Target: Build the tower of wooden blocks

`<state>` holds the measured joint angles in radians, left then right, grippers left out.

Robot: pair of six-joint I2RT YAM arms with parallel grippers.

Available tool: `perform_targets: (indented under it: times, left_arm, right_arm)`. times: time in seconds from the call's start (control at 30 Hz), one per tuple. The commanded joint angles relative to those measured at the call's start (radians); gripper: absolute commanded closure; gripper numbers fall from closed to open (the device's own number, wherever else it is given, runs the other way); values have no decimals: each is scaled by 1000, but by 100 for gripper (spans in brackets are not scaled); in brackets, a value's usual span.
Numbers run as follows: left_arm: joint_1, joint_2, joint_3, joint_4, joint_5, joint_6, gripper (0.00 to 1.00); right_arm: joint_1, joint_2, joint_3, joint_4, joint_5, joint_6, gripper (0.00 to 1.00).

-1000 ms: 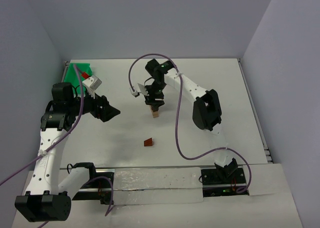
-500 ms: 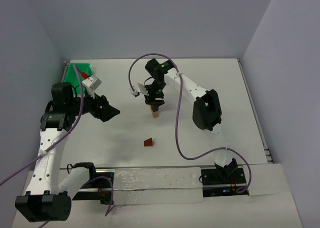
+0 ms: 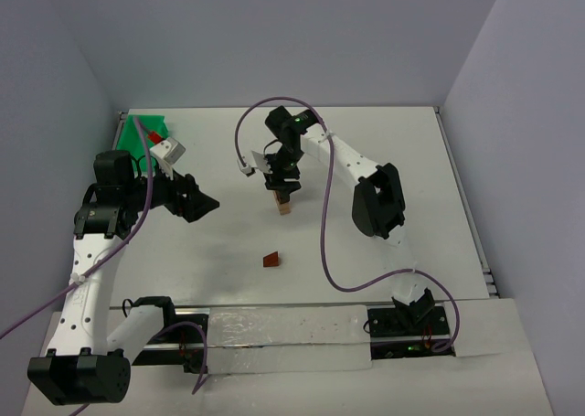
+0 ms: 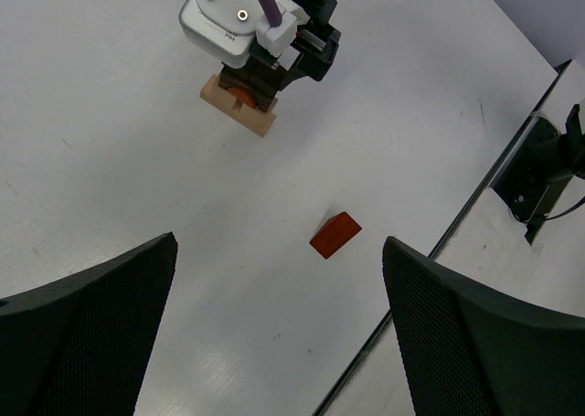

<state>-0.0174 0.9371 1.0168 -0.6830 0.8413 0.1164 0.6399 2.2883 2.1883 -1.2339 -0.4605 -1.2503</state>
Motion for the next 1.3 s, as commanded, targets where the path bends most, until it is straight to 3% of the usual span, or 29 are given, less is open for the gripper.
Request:
perform_targets:
  times: [0.0,0.3,0.93,1.13,1.27]
  left_arm:
    - [11,-3,30,23,15,14,1]
    - [10,-1,26,27,10,15,1]
    - [10,-1,26,26,5,17,1]
    - [11,-1,22,28,5,12,1]
    - [11,0,26,28,7,11,1]
  right_arm:
    - [9,2,44,4,2,-9,41]
    - [12,0,37,10,3,-8,31]
    - [18,3,23,21,17,-1,22]
    - [18,-16,22,20,11,16,0]
    - [18,-35,24,21,6,25,0]
